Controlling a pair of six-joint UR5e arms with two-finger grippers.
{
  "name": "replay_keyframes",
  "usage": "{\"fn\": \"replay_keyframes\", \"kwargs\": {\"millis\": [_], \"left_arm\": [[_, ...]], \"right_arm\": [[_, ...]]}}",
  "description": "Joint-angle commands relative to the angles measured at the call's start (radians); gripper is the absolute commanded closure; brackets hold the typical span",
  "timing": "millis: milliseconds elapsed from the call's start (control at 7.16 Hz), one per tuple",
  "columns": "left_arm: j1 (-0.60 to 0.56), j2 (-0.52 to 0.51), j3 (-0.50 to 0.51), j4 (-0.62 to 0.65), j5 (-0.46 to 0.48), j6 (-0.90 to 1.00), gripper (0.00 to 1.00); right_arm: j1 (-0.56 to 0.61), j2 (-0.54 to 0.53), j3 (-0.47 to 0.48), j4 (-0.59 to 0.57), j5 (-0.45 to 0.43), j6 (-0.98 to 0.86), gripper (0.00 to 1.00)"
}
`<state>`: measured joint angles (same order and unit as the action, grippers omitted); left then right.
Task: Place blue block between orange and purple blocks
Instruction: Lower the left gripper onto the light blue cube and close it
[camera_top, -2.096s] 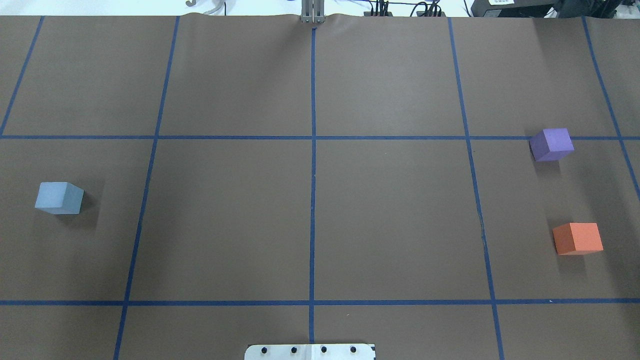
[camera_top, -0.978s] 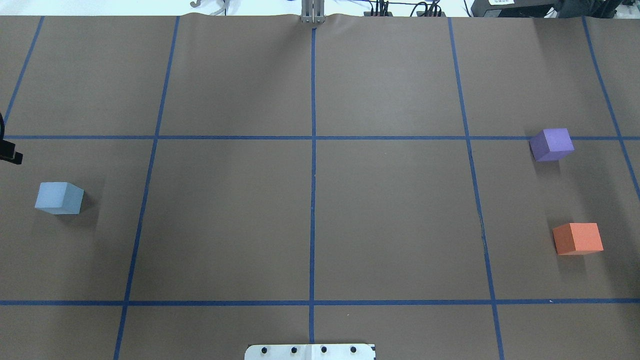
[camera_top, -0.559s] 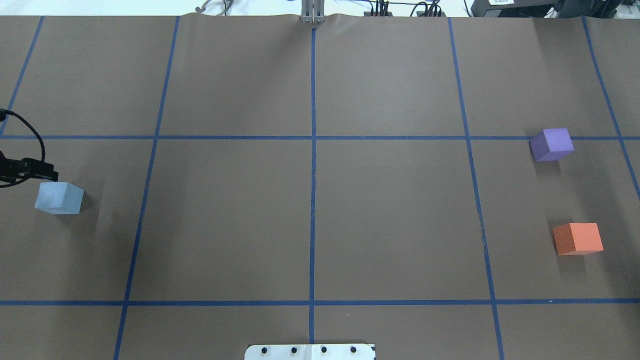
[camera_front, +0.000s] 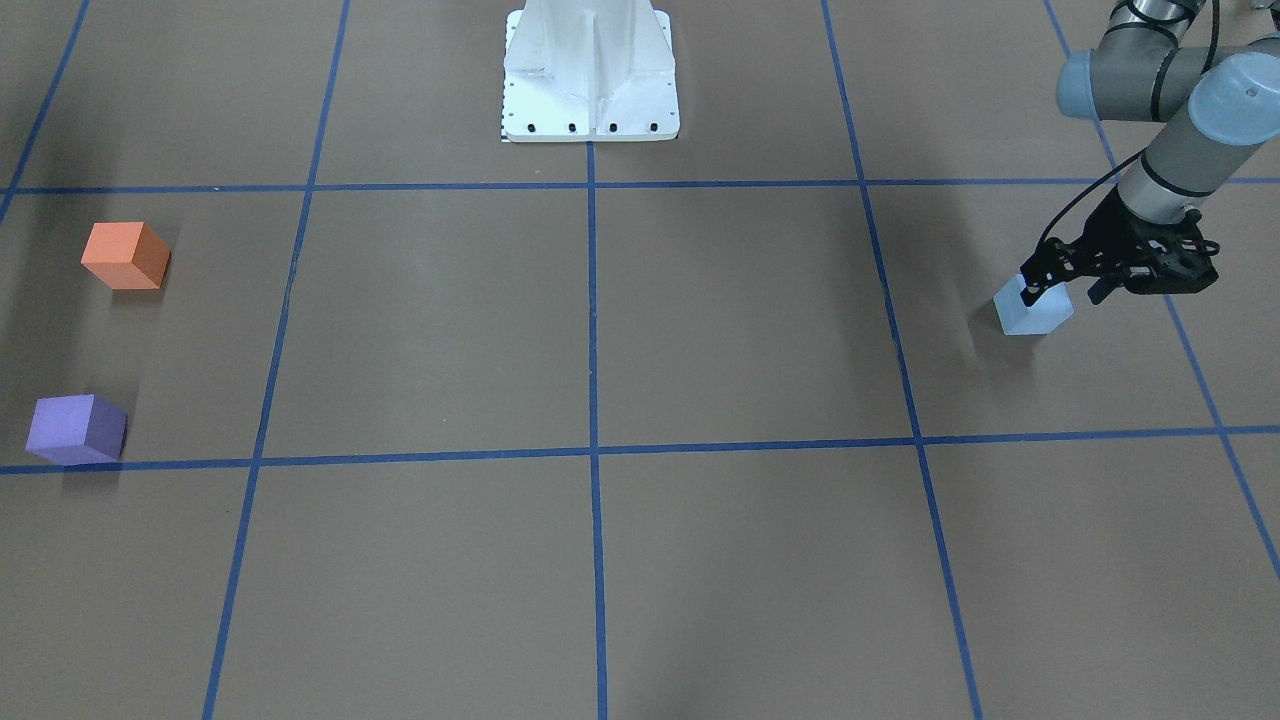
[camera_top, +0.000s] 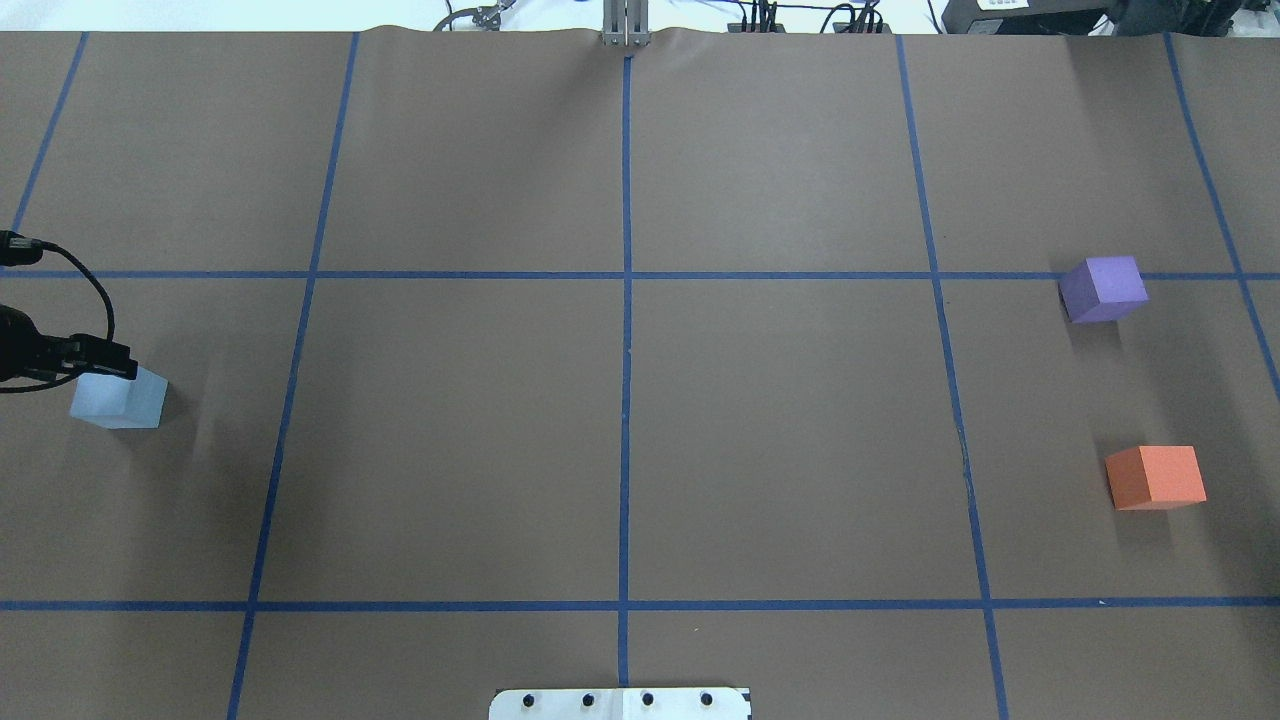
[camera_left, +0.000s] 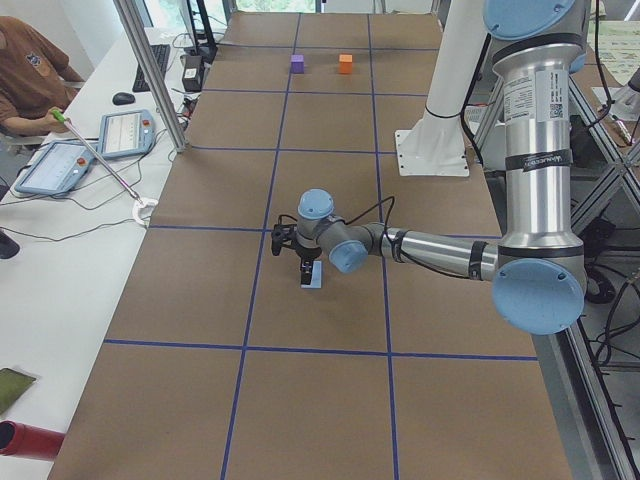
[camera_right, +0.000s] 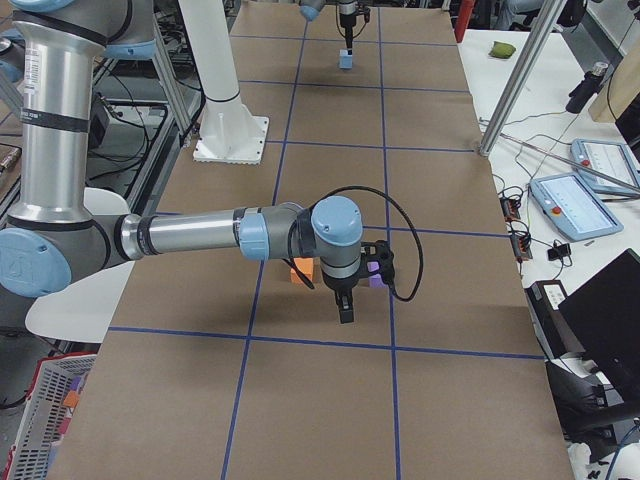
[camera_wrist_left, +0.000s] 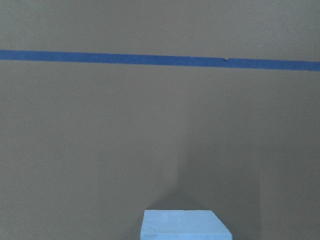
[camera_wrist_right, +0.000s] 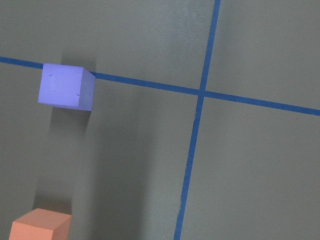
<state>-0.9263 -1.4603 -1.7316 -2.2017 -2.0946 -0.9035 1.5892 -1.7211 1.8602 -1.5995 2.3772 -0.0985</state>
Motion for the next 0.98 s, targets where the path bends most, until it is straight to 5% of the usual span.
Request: {"fn": "replay_keyframes", "kwargs": {"millis": [0, 140, 279, 419, 559, 838], "left_arm": [[0.050, -0.003, 0.036, 0.000, 0.004, 0.005, 0.00], [0.063, -0.014, 0.059, -0.001, 0.004, 0.005, 0.00], [0.070, -0.014, 0.057, -0.001, 0.004, -0.002, 0.29], [0.067, -0.014, 0.040, -0.003, 0.004, -0.043, 0.99], [0.066, -0.014, -0.009, 0.019, -0.007, -0.064, 1.00], [0.061, -0.114, -0.176, 0.324, -0.028, -0.066, 1.00]], "right_arm": [[0.000, 0.002, 0.001, -0.002, 0.002, 0.000, 0.00], [0.000, 0.000, 0.001, 0.000, 0.005, -0.001, 0.00], [0.000, -0.005, 0.001, -0.003, 0.002, 0.000, 0.00], [0.000, -0.003, 0.001, -0.007, 0.004, 0.002, 0.00], [0.000, -0.003, 0.001, -0.005, 0.008, 0.002, 0.00], [0.002, -0.014, 0.002, 0.006, 0.010, 0.013, 0.00]]}}
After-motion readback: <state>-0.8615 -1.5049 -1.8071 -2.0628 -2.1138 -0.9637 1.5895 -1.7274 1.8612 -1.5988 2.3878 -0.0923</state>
